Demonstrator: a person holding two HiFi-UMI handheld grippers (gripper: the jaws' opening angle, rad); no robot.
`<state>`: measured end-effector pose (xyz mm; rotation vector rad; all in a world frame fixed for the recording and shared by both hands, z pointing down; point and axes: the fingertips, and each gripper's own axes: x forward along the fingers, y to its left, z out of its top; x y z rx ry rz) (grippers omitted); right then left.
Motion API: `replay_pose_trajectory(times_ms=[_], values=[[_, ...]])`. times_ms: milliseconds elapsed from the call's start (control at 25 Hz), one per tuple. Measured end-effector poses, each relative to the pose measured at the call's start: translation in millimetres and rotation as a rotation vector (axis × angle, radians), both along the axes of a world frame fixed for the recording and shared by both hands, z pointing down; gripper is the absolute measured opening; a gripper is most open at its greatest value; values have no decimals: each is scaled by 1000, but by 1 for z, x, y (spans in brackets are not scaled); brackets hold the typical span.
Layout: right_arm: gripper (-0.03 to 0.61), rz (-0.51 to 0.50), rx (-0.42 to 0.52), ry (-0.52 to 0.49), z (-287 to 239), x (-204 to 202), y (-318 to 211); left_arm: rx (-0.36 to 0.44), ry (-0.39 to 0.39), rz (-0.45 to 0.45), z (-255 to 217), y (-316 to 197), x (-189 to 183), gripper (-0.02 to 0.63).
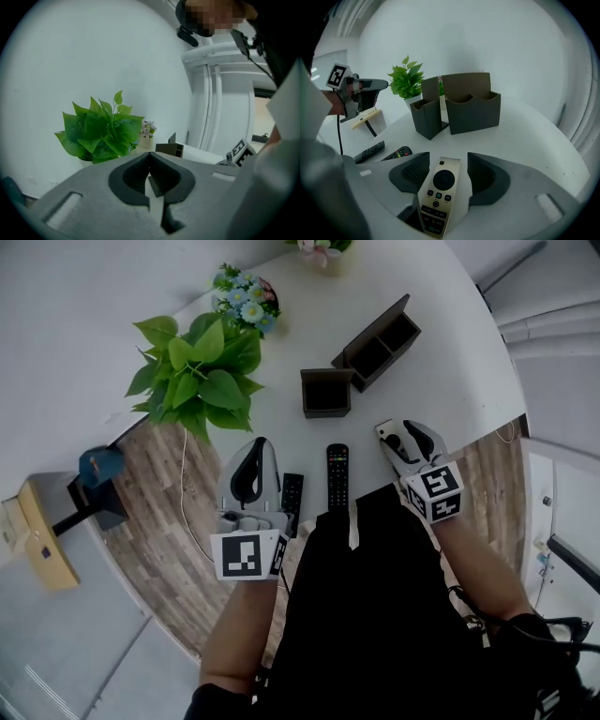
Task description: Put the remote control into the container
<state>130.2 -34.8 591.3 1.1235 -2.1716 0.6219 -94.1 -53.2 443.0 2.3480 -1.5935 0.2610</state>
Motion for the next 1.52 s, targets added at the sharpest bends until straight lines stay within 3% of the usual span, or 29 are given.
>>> replay_pose_trajectory(times_ms=[360, 600, 880, 1520], values=[[284, -41, -127, 102, 36, -5, 0, -26, -4, -20, 10, -2, -5, 0], [249, -62, -119, 141, 37, -6, -1, -31, -6, -53, 11, 0, -13, 0], [215, -95, -119, 120, 35, -10, -7, -25, -7, -67, 6, 1, -13, 0], [213, -64, 139, -26, -73, 1, -56, 61, -5, -52, -38, -20, 6, 0]])
